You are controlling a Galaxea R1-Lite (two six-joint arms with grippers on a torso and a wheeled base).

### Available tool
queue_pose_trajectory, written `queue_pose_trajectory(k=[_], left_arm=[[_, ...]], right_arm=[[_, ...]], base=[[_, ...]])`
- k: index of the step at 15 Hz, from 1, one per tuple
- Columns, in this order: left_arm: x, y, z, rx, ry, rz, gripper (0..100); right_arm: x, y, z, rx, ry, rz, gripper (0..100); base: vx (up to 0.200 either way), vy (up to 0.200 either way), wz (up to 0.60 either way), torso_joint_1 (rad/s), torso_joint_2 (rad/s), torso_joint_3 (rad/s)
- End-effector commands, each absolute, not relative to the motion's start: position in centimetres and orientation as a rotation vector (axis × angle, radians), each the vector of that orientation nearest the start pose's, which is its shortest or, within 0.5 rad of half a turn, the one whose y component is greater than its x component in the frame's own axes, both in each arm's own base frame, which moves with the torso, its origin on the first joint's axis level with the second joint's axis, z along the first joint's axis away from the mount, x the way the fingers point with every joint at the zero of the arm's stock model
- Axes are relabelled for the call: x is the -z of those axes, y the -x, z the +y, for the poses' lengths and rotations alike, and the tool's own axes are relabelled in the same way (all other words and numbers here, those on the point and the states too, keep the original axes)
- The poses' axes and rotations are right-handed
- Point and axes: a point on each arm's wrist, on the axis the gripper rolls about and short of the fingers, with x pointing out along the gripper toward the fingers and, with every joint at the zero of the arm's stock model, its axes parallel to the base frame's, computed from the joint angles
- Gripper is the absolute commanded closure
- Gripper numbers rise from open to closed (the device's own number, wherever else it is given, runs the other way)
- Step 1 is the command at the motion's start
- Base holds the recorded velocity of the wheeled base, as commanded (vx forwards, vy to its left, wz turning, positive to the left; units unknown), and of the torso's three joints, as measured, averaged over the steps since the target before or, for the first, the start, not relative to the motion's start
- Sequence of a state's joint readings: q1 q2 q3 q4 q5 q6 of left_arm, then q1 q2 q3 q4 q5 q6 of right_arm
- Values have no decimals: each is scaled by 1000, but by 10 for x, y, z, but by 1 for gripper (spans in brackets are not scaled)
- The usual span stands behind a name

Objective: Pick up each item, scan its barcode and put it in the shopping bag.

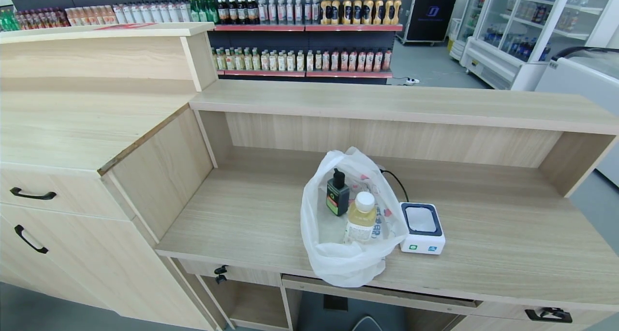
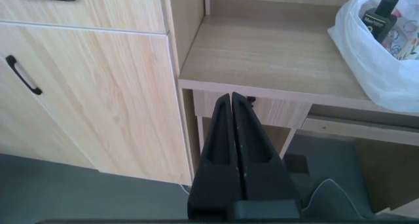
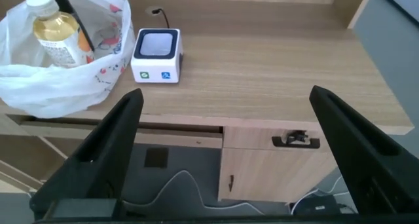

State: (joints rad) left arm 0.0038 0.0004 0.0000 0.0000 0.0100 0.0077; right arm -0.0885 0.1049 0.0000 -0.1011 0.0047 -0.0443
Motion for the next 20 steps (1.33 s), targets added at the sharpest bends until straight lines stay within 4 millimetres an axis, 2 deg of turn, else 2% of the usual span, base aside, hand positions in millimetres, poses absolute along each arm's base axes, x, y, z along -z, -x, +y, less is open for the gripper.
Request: queue_pose_trajectory(k=[1,4,7,20], left_arm=[[-75,23,0,-15,-8,0,100],[-75,23,0,-15,-8,0,100],[-75,23,0,-15,-9,0,100],[-75,23,0,-15,-8,0,100]], right_arm=[[-88,15,1,86,23,-2,0],[-87,16,1,35,8,-11,0],[-86,23,0,-12,3,-100,0],[-86,23,0,-8,1,-97,0]], base=[[0,0,0,0,0,0],[0,0,0,0,0,0],[0,0,0,0,0,0],[0,0,0,0,0,0]])
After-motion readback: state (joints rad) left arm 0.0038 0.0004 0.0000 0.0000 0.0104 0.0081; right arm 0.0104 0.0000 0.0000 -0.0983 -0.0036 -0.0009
